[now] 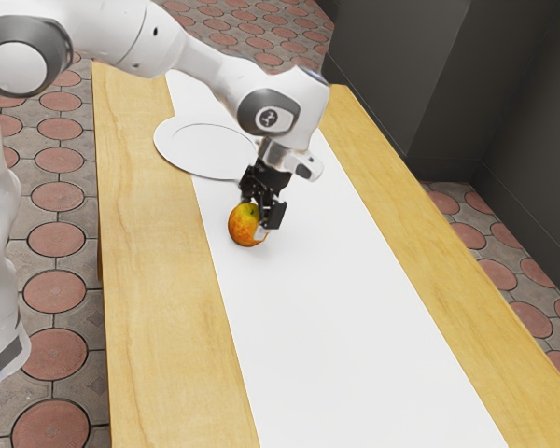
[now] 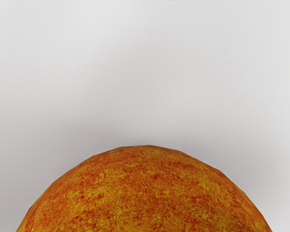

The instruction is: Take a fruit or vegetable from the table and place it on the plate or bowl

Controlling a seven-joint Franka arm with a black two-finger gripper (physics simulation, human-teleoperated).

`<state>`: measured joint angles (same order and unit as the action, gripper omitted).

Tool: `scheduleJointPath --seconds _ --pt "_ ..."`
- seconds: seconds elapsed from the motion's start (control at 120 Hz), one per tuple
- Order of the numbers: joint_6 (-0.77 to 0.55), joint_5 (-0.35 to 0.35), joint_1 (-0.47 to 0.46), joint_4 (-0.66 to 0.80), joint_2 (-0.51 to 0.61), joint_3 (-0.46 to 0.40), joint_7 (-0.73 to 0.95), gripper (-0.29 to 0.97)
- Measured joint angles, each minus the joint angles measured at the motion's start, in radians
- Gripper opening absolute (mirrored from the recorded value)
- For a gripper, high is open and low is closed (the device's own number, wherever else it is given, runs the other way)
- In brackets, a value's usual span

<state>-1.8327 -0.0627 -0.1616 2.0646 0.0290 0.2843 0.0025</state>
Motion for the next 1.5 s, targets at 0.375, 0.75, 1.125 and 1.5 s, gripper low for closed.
scheduleJointPath --seconds 0.375,0.75,1.125,1.5 --pt "-0.030 -0.014 0.007 0.000 -0.017 0.013 0.009 0.45" --pt "0.012 0.005 -0.006 -0.103 0.053 0.070 0.016 0.46" --pt "0.050 0.005 0.052 -0.327 -0.088 0.285 0.086 0.47" --pt "0.055 -0.119 0.236 -0.509 -0.318 0.282 0.203 0.47"
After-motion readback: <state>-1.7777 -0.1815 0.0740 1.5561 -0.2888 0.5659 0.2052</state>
